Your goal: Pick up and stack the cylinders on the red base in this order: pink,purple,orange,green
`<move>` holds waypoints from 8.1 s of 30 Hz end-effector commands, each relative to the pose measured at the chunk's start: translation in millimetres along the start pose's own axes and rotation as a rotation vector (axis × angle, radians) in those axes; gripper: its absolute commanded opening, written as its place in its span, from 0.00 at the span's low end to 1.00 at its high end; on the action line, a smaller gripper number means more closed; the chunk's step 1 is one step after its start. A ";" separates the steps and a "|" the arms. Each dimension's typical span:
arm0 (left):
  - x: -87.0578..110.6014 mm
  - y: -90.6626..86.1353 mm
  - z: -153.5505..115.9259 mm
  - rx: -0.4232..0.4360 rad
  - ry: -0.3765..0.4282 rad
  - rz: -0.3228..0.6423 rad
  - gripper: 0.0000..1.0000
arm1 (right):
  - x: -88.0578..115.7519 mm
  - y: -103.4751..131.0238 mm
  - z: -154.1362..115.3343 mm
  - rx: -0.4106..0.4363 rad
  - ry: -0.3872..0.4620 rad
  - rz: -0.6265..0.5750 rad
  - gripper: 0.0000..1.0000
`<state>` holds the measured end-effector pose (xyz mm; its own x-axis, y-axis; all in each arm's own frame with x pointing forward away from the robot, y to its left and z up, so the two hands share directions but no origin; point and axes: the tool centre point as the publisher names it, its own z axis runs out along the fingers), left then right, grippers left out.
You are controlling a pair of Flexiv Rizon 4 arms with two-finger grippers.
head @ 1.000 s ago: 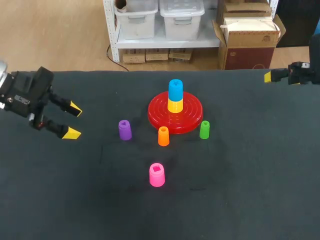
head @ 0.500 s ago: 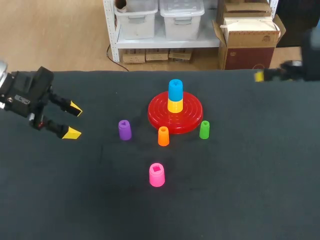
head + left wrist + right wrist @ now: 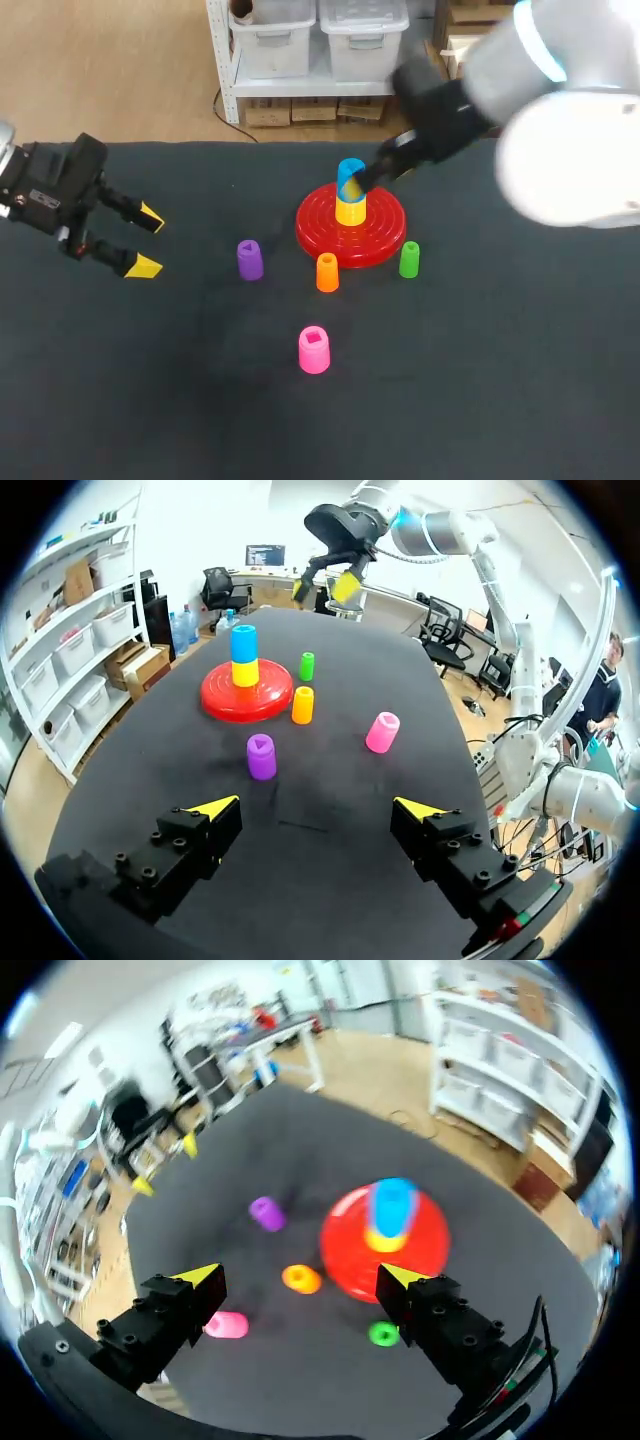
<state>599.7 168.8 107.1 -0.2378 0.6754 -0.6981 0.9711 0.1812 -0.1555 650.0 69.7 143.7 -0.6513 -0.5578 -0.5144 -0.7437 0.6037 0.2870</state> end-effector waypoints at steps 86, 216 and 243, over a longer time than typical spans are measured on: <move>1.4 0.0 0.2 -0.001 -0.003 0.002 1.00 | 111.5 106.6 89.5 -0.006 0.708 -0.643 1.00; 1.4 0.0 0.2 -0.001 -0.003 0.002 1.00 | -83.8 -103.6 19.3 0.173 0.631 -0.211 0.00; 1.4 0.0 0.2 -0.001 -0.003 0.002 1.00 | -66.6 -81.0 31.5 0.217 0.648 -0.212 0.00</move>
<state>599.6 168.7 107.3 -0.2381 0.6752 -0.6982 0.9710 0.1815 -0.1556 763.4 69.5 137.1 -0.5015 -0.8635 0.0534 -0.8623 0.5039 0.0504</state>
